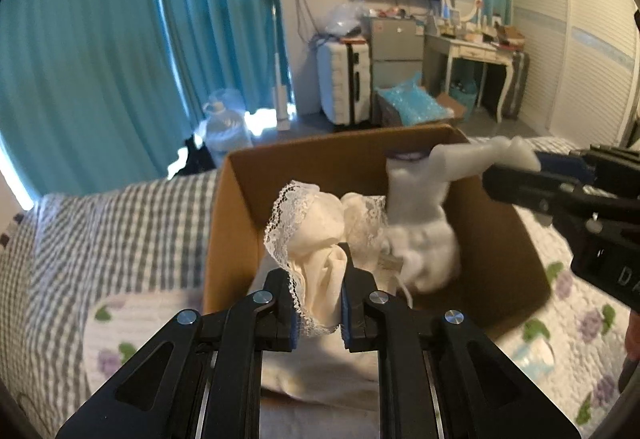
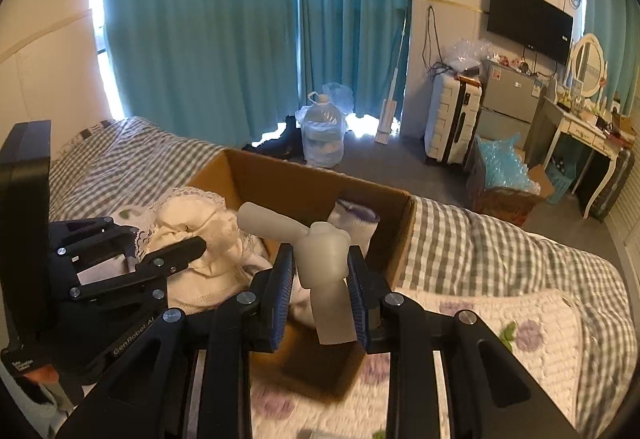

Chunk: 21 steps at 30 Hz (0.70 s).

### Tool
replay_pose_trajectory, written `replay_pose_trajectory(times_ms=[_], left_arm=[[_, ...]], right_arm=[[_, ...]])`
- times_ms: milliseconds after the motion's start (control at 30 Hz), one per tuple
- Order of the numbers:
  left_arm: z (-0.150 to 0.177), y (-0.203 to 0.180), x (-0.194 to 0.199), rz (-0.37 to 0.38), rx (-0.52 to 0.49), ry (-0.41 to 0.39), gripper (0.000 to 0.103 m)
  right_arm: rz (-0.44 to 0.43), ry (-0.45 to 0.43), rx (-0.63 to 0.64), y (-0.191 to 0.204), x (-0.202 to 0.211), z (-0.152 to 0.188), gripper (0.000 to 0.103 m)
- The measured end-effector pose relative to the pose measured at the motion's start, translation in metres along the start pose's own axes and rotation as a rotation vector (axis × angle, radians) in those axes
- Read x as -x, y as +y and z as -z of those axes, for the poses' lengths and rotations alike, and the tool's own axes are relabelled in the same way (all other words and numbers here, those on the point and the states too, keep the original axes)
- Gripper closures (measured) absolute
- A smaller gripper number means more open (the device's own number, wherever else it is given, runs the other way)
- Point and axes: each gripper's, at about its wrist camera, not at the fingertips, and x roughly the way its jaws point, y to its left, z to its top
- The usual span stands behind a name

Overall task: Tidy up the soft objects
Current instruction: 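Carry the lace cloth and sock into the box and release both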

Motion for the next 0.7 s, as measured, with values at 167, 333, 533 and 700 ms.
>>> replay_pose_trajectory(times_ms=[167,333,533,700], left_arm=[[-0.013,0.001,-0.014,0.011,-0.008,-0.016,0.086],[-0.012,0.001,-0.008,0.001,0.01,-0.034,0.063],[-0.013,0.003,0.024,-0.057,0.045,-0.084,0.026],[-0.017,0.003,0.084,-0.076,0.049,-0.145,0.022]], right_arm=[[-0.017,-0.001,-0.035,-0.013,-0.033,-0.011,0.073],[-0.013,-0.038,-0.069,-0.02,-0.036,-0.013,0.033],[0.026,-0.087,-0.097,-0.026,-0.005,-0.017,0.021],[0.068,-0.125,-0.092,-0.026,0.05,-0.021,0.013]])
